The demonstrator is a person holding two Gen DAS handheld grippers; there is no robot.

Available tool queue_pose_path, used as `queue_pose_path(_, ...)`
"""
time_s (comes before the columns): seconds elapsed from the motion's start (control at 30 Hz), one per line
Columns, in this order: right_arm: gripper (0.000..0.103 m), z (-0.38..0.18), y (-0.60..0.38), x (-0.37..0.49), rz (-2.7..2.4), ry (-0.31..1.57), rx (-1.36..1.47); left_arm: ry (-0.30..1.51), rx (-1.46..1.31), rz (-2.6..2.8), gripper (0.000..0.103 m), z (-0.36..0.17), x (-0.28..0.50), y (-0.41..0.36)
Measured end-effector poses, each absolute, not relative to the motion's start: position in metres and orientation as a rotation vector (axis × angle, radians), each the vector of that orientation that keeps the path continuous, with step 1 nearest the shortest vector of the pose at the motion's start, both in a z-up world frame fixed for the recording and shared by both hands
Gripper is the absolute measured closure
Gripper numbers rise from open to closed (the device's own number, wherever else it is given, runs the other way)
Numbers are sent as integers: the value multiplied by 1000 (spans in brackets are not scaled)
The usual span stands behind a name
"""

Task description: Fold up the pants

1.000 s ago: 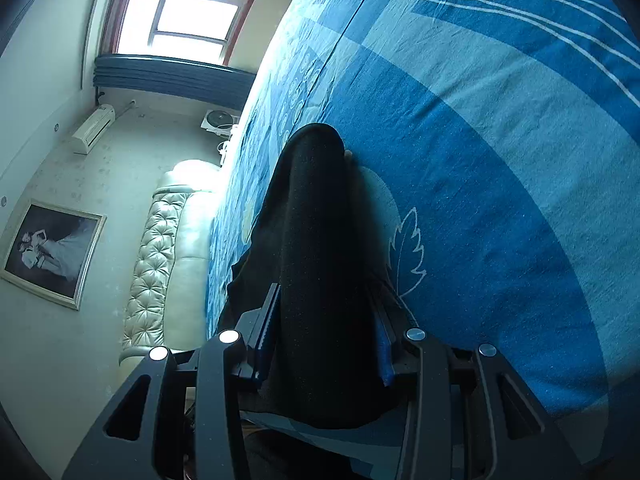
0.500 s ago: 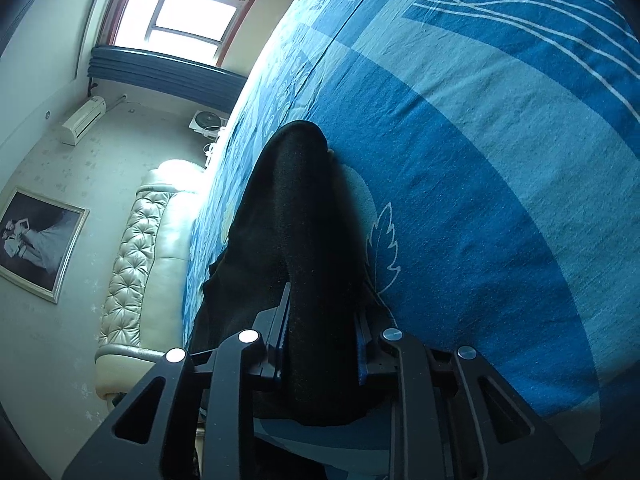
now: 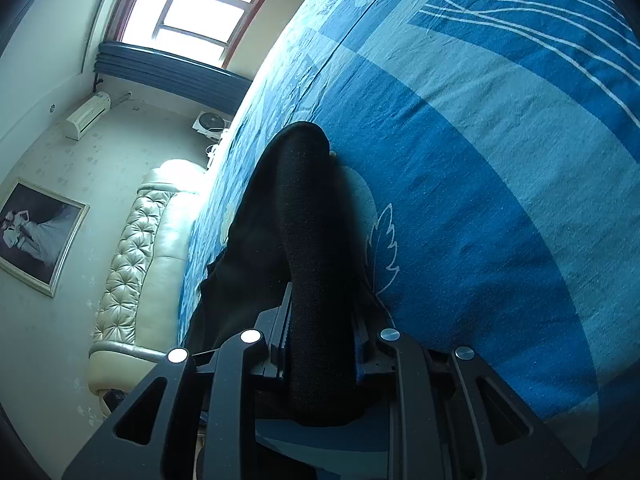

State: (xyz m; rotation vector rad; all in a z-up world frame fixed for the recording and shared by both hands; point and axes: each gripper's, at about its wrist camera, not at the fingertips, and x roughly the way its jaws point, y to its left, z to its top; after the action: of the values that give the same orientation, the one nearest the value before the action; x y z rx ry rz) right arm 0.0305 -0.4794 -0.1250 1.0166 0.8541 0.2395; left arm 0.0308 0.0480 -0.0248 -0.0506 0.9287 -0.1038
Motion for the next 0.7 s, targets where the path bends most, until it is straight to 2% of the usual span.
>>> queue_pose_path(0.17,70,-122,-481,24,237,808,1063,926,-40,-106,6,-24,30,46)
queue_pose_path(0.3,48,-108,-484,20,201,794,1071,925,-42,-107,6,-23,30,47)
queue_pose_path(0.37,41,-94,-483,14,106,782,1000,930,-48,-108,6,-23,30,48)
queue_pose_path(0.57,40,-50,-465,3,-63,735,774,965,-113,-111,6,-23,38,68)
queue_pose_path(0.7,39,-24,-435,2,-67,708,662,1015,-370,-191,7,-24,52,115)
